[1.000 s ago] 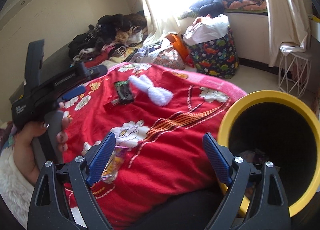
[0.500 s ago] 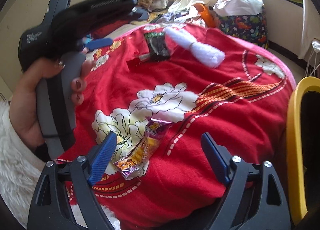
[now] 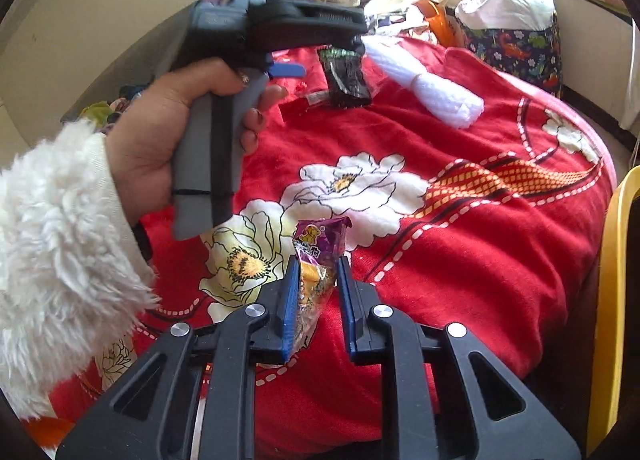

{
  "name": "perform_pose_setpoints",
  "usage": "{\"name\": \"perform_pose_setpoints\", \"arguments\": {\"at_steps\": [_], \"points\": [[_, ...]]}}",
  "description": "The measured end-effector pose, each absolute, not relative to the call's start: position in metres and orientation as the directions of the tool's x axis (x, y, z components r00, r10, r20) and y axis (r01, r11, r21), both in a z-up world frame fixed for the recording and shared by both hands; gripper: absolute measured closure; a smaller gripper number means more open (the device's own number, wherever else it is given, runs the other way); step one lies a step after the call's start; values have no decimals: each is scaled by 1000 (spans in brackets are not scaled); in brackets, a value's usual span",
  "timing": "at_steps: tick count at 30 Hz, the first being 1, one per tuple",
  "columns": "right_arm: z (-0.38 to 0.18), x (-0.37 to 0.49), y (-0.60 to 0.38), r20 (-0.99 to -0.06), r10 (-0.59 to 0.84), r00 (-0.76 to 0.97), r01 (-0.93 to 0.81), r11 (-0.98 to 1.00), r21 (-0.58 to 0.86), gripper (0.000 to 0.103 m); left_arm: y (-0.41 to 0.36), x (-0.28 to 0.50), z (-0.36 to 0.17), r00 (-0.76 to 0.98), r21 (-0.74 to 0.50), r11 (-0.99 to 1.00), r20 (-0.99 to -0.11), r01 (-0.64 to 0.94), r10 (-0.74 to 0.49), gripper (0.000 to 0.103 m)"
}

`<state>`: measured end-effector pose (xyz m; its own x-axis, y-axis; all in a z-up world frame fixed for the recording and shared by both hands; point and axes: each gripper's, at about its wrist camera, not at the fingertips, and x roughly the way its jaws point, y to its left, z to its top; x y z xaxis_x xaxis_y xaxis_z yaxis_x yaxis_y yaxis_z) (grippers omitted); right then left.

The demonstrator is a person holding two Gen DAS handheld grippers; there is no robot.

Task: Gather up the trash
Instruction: 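Lower the right tool onto the purple candy wrapper and close on it, then grasp the dark green snack packet with the left tool while the right tool holds the purple wrapper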

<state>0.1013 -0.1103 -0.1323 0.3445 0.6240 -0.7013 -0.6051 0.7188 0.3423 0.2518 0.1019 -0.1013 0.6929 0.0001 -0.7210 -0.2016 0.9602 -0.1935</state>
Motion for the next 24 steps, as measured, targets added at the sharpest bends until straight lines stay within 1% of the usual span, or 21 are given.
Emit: {"name": "perform_pose_setpoints", "arguments": {"at_steps": [1,2,3,4,6,7,8,14,24], "points": [[-130,102,-113,-696,625,353,-603,721,342,85,102,253,-102,692,-201,958,-722,-204,-4,53],[-128,102,-116,-690,626,363,-599,724,342,85,101,253,-103,691,-204,957,-723,-208,-4,61],[-125,103,-120,-685,625,375,-594,729,340,85,101,254,-104,689,-208,956,-725,-206,-10,66],[-122,103,-124,-680,625,383,-590,732,340,85,100,254,-104,687,-210,957,-727,-202,-15,78],[-116,104,-133,-667,624,407,-581,740,339,85,97,253,-104,686,-208,959,-728,-191,-21,79],[-114,105,-137,-660,626,415,-575,743,344,85,95,251,-103,690,-212,960,-724,-185,-27,81],[-111,106,-143,-652,629,425,-568,746,349,85,93,248,-102,693,-215,960,-720,-180,-31,90],[-98,109,-174,-617,624,479,-524,768,369,85,73,234,-94,708,-225,966,-703,-125,-72,95],[-87,114,-213,-590,589,553,-458,806,375,85,26,203,-79,728,-246,969,-666,-6,-164,96]]}}
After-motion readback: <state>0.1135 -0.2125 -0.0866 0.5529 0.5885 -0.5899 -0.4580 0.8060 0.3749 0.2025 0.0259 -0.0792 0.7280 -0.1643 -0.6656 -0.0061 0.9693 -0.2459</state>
